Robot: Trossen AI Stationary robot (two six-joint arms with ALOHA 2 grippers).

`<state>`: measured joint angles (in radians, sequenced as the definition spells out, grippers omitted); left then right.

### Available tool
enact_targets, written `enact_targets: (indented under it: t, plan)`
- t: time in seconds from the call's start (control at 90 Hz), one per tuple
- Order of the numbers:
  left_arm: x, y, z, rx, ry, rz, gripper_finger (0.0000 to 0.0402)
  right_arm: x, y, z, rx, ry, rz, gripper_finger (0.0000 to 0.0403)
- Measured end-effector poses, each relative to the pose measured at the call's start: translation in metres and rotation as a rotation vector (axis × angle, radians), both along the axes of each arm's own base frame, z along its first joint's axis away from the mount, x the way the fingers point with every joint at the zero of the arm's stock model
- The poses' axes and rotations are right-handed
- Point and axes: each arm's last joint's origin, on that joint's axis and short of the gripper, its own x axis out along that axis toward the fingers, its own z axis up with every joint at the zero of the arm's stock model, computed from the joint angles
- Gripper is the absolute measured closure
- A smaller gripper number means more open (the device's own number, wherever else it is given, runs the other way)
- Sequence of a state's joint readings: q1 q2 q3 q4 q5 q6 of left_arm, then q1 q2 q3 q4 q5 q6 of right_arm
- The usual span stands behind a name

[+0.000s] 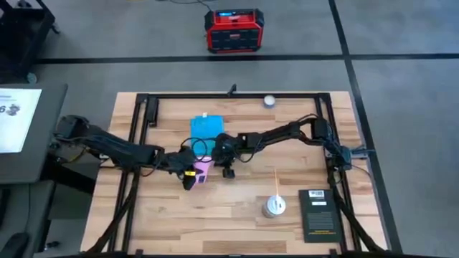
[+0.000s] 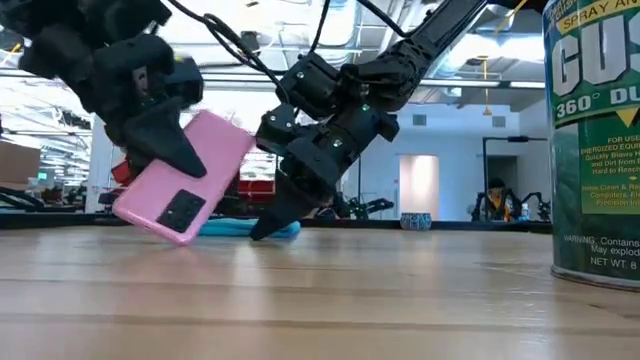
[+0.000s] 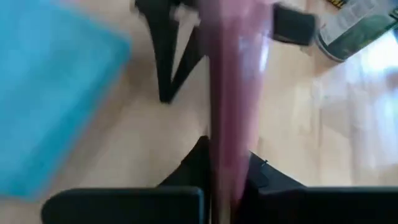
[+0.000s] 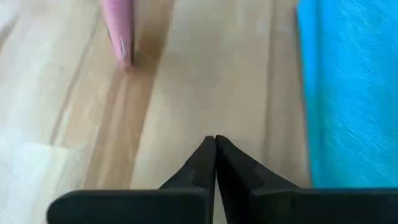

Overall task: Apply microfiber cloth
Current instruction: Spray the device using the spray bottle

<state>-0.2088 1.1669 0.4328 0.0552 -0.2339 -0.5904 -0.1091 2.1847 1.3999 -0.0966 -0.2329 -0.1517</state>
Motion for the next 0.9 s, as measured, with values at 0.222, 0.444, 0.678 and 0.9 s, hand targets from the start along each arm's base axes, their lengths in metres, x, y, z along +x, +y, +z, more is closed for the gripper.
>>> enact_targets:
  t: [0.222, 0.444, 0.678, 0.9]
  plan:
    - [-0.01, -0.001, 0.014, 0.083, -0.043, 0.002, 0.04, -0.012, -0.012, 0.016, 0.019, 0.036, 0.016, 0.0403]
    - [-0.017, 0.0, 0.022, 0.142, -0.061, 0.007, 0.04, -0.029, -0.013, 0.03, 0.068, 0.033, 0.046, 0.0403]
    - [-0.02, 0.002, 0.027, 0.195, -0.083, 0.009, 0.04, -0.057, -0.01, 0.073, 0.049, -0.058, 0.058, 0.0403]
    - [-0.021, 0.003, 0.032, 0.246, -0.113, -0.005, 0.04, -0.098, -0.008, 0.099, 0.04, -0.115, 0.037, 0.0403]
